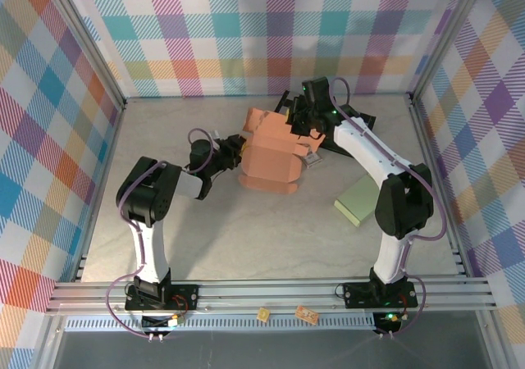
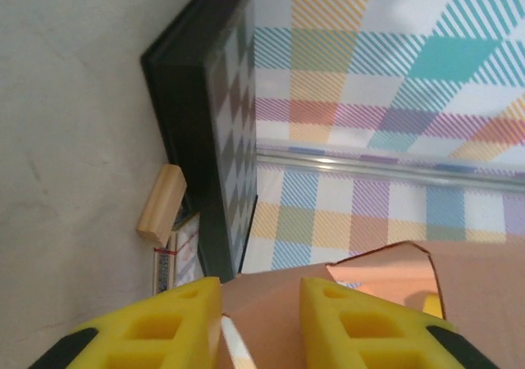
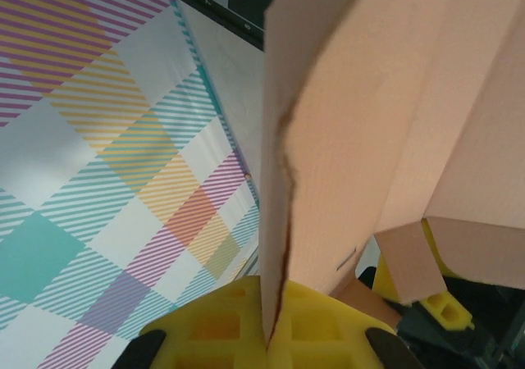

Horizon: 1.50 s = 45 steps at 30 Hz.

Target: Fold the paper box

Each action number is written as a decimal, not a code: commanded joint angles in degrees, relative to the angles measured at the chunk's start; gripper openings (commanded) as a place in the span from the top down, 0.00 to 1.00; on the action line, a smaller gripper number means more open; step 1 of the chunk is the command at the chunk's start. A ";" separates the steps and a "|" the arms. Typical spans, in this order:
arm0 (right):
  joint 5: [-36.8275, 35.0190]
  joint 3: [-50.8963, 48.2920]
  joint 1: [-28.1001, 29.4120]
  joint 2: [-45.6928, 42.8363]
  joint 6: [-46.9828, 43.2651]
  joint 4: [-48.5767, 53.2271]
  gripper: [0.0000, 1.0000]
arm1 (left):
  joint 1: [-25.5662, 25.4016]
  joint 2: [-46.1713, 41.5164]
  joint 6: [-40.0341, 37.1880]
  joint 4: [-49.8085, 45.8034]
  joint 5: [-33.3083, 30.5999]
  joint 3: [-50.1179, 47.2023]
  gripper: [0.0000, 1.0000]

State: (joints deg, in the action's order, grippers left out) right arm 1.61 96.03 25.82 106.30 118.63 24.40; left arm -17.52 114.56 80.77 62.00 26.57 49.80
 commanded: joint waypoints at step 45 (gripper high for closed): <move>-0.23 -22.29 7.80 -1.46 -14.13 -34.09 1.00 | 7.52 -32.74 -44.77 -72.90 -9.39 -0.49 0.57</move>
State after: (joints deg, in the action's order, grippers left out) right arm 0.25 74.67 32.23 103.79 106.34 -6.76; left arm -11.88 82.56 39.75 -7.11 16.88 48.05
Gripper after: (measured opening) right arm 0.055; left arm 0.427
